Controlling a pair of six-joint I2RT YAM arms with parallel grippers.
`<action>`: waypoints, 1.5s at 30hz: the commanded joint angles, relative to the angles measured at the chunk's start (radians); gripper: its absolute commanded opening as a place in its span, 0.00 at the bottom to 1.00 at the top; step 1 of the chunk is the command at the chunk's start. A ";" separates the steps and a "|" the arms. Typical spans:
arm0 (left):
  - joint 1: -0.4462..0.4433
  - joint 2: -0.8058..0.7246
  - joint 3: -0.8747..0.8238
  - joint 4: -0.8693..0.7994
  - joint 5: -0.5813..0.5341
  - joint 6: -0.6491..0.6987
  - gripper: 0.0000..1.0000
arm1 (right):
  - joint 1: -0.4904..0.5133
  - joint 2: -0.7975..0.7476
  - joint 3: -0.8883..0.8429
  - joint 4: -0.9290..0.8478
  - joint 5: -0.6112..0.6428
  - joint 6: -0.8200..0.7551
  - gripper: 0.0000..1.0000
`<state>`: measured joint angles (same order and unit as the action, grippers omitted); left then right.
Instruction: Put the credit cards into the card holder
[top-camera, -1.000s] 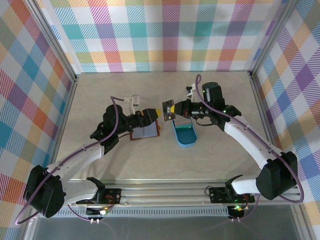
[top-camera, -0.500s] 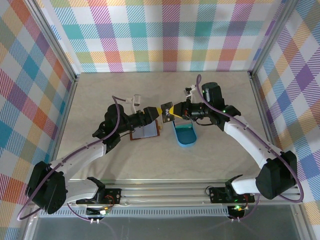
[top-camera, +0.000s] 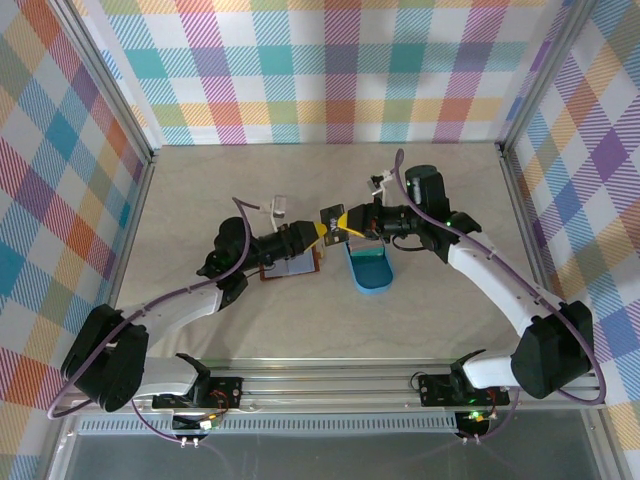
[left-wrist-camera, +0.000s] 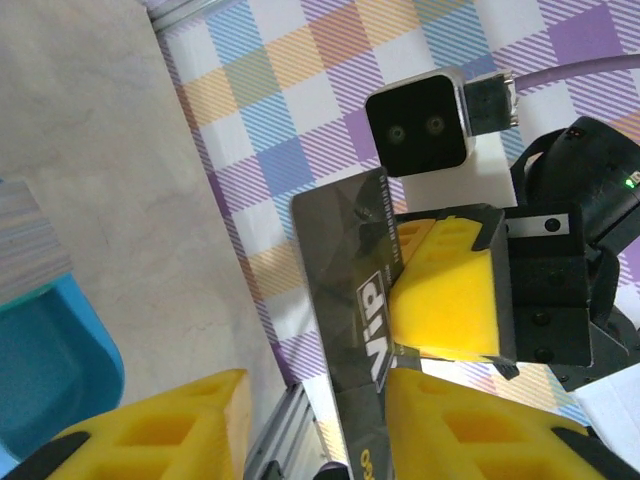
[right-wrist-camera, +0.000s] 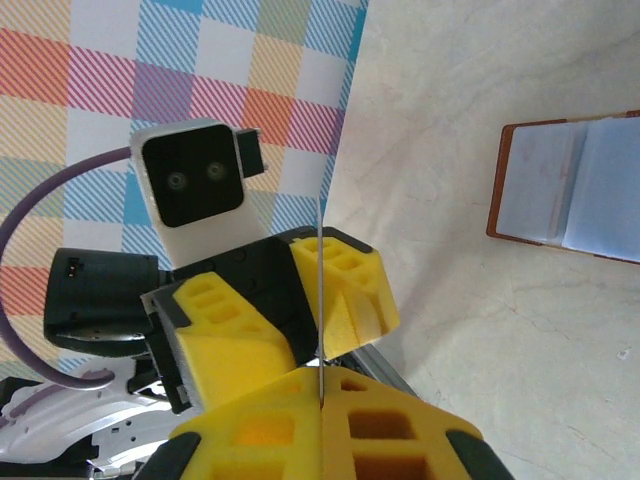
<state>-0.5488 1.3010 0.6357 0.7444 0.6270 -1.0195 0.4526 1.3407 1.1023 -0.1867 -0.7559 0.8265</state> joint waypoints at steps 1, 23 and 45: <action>-0.011 0.037 -0.015 0.166 0.032 -0.056 0.37 | -0.005 0.014 -0.012 0.077 -0.041 0.042 0.00; -0.010 -0.026 -0.040 0.118 -0.043 -0.061 0.00 | -0.044 0.018 -0.040 0.080 -0.125 -0.043 0.46; -0.010 -0.002 -0.011 0.085 -0.039 -0.051 0.00 | -0.048 0.064 -0.035 0.153 -0.250 -0.047 0.19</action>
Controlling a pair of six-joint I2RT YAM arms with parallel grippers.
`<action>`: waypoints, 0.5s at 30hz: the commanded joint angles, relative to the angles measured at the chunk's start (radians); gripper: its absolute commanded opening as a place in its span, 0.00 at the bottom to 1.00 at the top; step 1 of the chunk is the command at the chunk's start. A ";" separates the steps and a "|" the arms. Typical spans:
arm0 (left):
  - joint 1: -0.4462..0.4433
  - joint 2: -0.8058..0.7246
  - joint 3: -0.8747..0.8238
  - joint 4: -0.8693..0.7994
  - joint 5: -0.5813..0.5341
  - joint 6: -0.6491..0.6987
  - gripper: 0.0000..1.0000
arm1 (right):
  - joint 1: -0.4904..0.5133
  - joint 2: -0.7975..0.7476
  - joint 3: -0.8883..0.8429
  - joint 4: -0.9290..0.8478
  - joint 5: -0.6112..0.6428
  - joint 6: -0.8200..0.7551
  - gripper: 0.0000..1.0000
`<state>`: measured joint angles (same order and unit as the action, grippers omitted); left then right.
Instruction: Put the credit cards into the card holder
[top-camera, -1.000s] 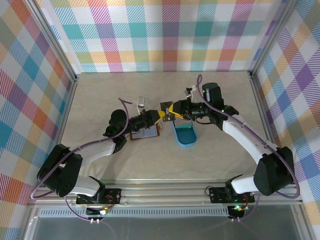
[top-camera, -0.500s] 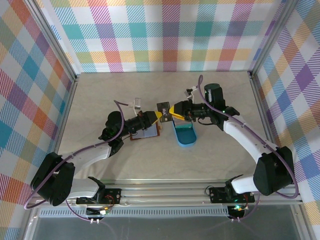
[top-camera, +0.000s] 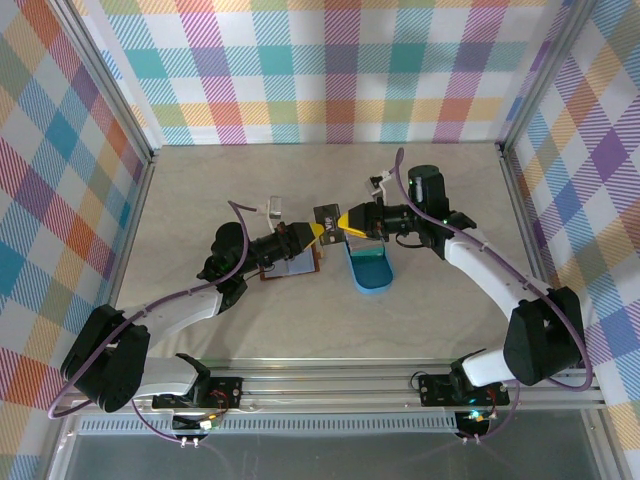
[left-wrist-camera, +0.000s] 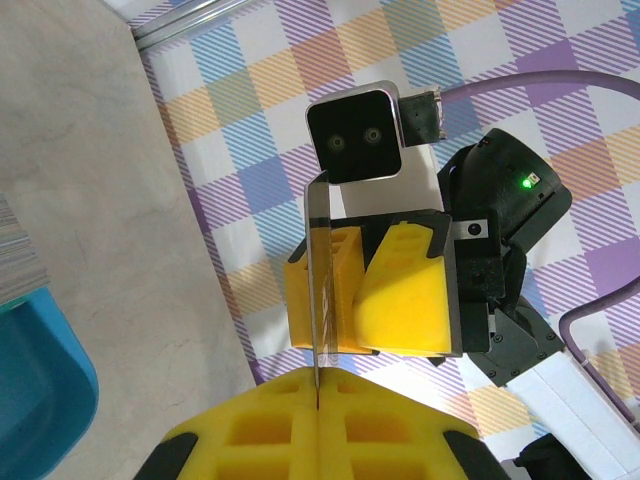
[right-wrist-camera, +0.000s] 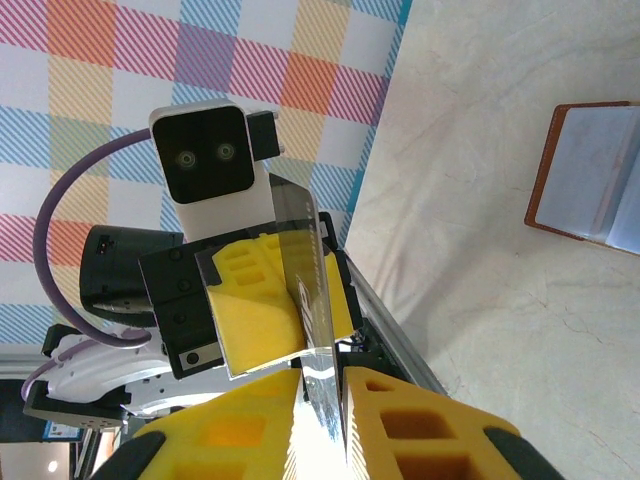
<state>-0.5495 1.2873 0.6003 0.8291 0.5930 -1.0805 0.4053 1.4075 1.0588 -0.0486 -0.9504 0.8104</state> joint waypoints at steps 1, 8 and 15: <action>-0.009 0.013 0.027 -0.006 -0.006 0.010 0.00 | -0.001 -0.002 0.007 0.015 -0.060 -0.031 0.19; -0.009 0.005 0.031 -0.031 -0.024 -0.020 0.00 | 0.000 -0.005 -0.008 0.022 -0.071 -0.028 0.16; -0.009 -0.010 0.048 -0.099 -0.031 -0.015 0.00 | 0.000 0.006 -0.017 0.040 -0.088 -0.008 0.14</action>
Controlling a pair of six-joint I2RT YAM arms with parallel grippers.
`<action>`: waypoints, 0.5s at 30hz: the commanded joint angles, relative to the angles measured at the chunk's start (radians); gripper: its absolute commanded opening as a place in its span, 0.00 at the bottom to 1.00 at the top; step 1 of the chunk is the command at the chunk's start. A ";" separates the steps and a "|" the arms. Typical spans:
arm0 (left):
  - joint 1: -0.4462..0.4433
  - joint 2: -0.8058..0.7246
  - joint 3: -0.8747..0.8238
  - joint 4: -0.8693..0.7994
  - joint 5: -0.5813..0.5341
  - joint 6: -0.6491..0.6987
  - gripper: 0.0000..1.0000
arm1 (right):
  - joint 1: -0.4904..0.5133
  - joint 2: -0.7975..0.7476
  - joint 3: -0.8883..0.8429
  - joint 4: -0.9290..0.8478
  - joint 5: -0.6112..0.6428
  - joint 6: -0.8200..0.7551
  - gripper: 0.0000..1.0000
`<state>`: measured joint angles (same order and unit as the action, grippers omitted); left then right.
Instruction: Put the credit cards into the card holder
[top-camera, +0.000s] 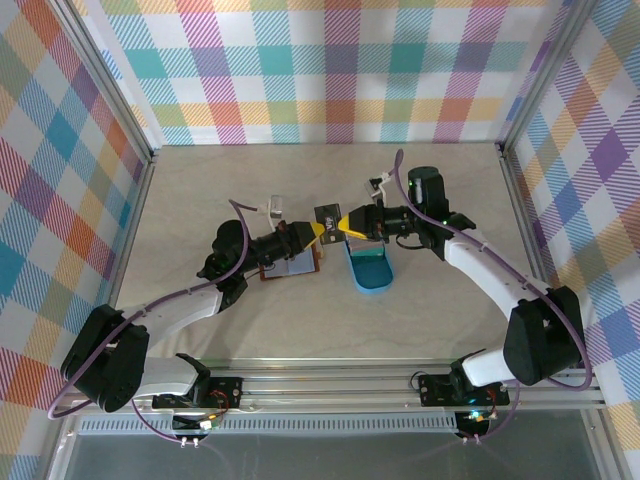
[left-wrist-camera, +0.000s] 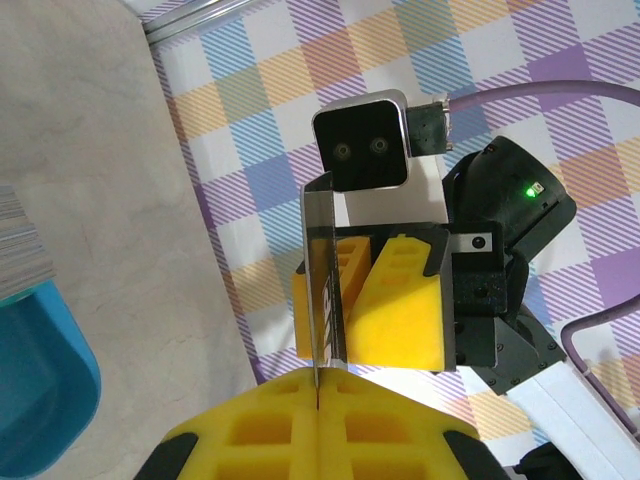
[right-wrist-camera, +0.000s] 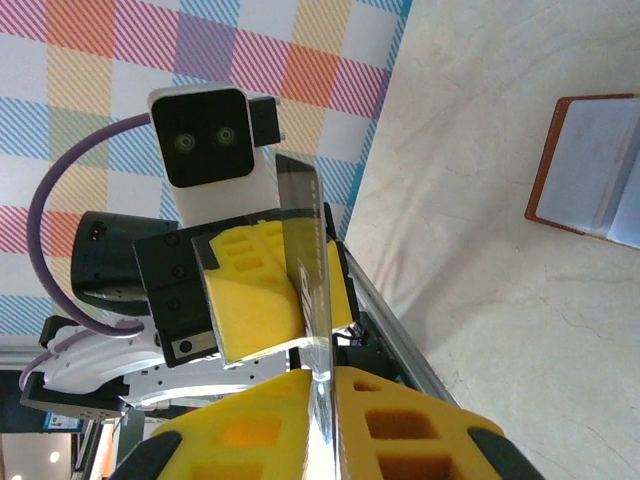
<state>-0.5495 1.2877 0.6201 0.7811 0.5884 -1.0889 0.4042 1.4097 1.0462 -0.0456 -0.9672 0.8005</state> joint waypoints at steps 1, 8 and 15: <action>-0.009 -0.008 0.030 -0.051 -0.023 -0.008 0.00 | 0.001 0.006 -0.006 0.042 -0.075 0.004 0.14; 0.003 -0.026 0.029 -0.096 -0.011 0.014 0.17 | -0.002 -0.002 -0.009 0.011 -0.025 -0.025 0.00; 0.156 -0.217 -0.067 -0.331 -0.040 0.034 0.56 | -0.013 -0.024 -0.044 -0.052 0.115 -0.088 0.00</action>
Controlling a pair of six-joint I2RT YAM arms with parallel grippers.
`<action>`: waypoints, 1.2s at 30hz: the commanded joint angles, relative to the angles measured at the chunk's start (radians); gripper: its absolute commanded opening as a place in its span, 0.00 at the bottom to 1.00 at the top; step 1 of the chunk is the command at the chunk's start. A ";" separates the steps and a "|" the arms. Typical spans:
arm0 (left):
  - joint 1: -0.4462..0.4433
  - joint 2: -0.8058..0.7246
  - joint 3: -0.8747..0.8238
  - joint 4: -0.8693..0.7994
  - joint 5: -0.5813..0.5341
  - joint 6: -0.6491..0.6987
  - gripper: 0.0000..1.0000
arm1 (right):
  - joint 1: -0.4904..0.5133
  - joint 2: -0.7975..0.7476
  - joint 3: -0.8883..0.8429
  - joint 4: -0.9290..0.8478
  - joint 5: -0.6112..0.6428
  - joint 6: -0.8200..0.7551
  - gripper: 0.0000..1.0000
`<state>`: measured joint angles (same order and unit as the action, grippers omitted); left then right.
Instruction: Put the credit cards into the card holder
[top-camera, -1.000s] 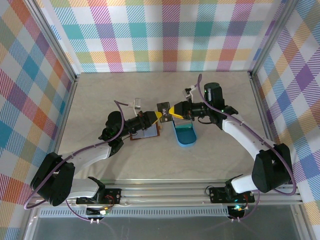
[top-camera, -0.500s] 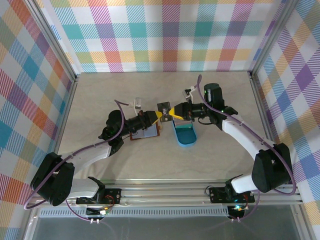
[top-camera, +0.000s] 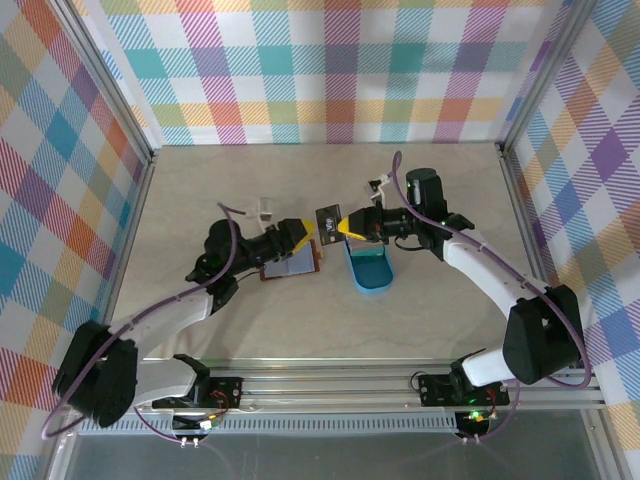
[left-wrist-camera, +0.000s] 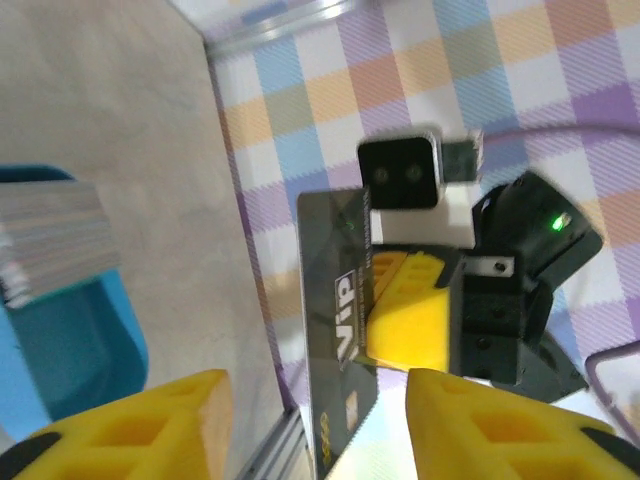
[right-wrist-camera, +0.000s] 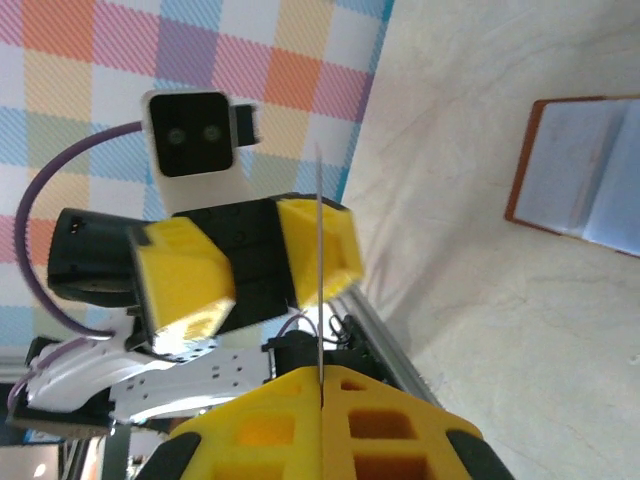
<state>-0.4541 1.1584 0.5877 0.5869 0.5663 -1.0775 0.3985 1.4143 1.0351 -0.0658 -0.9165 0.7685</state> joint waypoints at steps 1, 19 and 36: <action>0.086 -0.117 -0.039 -0.210 -0.019 0.042 0.59 | -0.007 -0.032 -0.044 -0.029 0.083 -0.058 0.00; 0.352 -0.195 -0.075 -0.563 0.103 0.312 1.00 | 0.154 0.058 -0.087 0.098 0.355 -0.066 0.00; 0.394 0.019 -0.047 -0.617 0.045 0.400 0.94 | 0.316 0.259 0.073 -0.007 0.551 -0.084 0.00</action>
<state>-0.0750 1.1736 0.5274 -0.0143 0.6285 -0.7048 0.7090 1.6375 1.0603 -0.0402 -0.3927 0.6876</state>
